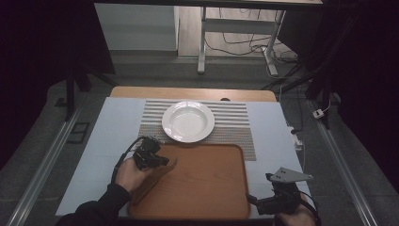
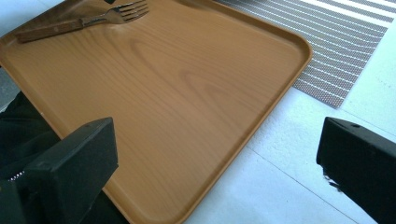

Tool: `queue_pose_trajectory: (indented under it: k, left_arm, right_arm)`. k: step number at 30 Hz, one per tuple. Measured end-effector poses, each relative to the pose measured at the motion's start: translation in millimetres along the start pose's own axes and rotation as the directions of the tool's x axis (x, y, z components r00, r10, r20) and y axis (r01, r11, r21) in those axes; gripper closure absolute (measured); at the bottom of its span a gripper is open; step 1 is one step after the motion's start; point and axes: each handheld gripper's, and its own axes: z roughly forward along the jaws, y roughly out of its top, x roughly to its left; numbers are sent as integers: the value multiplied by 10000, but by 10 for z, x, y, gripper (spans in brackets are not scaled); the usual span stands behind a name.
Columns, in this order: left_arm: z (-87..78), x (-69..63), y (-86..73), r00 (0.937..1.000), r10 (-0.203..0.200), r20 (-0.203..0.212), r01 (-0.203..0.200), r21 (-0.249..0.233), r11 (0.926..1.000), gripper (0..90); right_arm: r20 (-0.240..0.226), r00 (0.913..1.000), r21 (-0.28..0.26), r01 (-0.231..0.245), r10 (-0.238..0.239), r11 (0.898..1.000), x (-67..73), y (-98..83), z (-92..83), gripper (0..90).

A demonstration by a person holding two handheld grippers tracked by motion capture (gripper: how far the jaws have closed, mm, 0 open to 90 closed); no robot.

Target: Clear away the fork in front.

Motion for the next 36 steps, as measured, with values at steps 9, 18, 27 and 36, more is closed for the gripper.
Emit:
queue_pose_trajectory:
  k: [9,18,27,36]
  left_arm:
    - [106,-352,52,9960,712,549,-725,233,9971,884]
    - [54,-401,64,9943,845,645,-847,8,9964,884]
    - [192,-612,-9,9839,1541,900,-1597,585,9854,884]
    - [247,-507,-56,9925,1163,383,-1197,1015,9876,884]
  right_arm:
    - [-33,10000,162,79,-78,9998,4,6,14,0]
    - [-101,9999,160,25,-24,9999,-2,5,15,0]
    - [-134,9999,172,29,-27,9998,1,6,15,0]
    - [-146,9999,184,30,-28,9998,-2,5,17,0]
